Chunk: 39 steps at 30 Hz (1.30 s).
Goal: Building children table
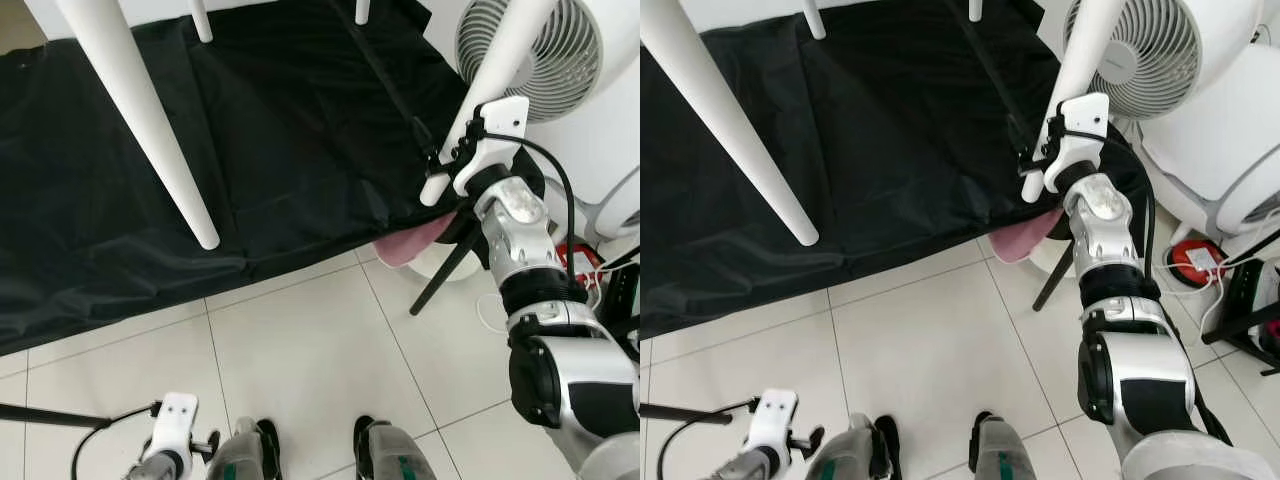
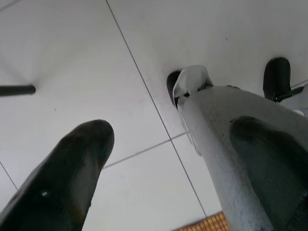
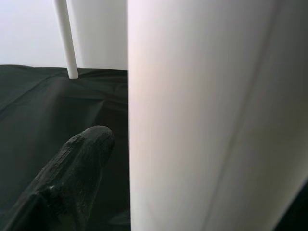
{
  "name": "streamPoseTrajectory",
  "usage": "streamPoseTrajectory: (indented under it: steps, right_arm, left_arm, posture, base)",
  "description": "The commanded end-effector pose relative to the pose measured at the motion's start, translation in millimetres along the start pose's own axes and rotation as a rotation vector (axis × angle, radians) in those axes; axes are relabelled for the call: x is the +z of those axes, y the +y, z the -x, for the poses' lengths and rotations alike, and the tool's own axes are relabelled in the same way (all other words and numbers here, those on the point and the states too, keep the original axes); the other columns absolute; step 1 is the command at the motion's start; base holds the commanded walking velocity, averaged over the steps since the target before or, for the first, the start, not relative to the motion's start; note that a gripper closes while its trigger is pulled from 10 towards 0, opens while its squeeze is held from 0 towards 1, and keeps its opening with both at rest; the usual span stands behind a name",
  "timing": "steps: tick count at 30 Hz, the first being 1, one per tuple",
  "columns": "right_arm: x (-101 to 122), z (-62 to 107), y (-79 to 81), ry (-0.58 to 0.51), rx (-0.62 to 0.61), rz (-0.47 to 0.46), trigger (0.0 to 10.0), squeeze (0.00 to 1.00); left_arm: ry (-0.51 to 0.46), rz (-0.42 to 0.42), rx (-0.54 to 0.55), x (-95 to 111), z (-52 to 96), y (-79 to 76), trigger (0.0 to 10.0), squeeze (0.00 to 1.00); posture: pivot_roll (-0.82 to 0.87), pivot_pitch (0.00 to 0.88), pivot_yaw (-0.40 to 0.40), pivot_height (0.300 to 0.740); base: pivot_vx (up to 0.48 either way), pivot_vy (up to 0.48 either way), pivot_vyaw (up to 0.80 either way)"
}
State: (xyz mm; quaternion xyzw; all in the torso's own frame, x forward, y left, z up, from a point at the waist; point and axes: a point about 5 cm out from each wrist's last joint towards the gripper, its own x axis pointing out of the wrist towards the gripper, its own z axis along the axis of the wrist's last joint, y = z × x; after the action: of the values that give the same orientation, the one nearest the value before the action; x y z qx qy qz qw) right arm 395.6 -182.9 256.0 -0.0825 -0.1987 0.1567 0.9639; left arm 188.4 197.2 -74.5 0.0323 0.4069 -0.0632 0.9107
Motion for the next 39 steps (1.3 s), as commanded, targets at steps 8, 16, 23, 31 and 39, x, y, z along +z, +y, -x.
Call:
streamPoseTrajectory:
  steps: [8,16,23,31,39]
  right_arm:
    - [2.9,-6.8,13.2,-0.035,0.055,-0.024,10.0,0.0]
    - [3.8,11.1,23.2,-0.111,0.047,-0.015,10.0,0.0]
    - [7.6,28.9,25.9,-0.144,-0.016,0.013,10.0,0.0]
    - [7.5,48.2,20.4,-0.127,-0.166,0.024,10.0,0.0]
    - [-0.9,68.9,26.1,-0.085,-0.283,-0.039,10.0,0.0]
  left_arm:
    - [0.112,-0.011,0.018,-24.7,4.4,-5.2,10.0,0.0]
    - [0.109,-0.006,0.027,-24.3,4.1,-5.3,10.0,0.0]
    - [0.136,0.004,0.045,-32.5,7.7,-0.9,10.0,0.0]
    - [0.14,0.012,0.047,-34.5,8.1,-2.7,10.0,0.0]
    - [0.139,0.011,0.039,-34.6,7.7,-4.8,10.0,0.0]
  posture:
    - [-0.11,0.206,0.086,0.74]
    - [-0.11,0.217,0.079,0.74]
    - [-0.11,0.216,0.074,0.74]
    - [-0.12,0.211,0.074,0.74]
    - [-0.12,0.205,0.08,0.74]
  base:
    - [0.0,0.0,0.0]
    - [0.0,0.0,0.0]
    - [0.0,0.0,0.0]
    - [0.0,0.0,0.0]
    - [0.0,0.0,0.0]
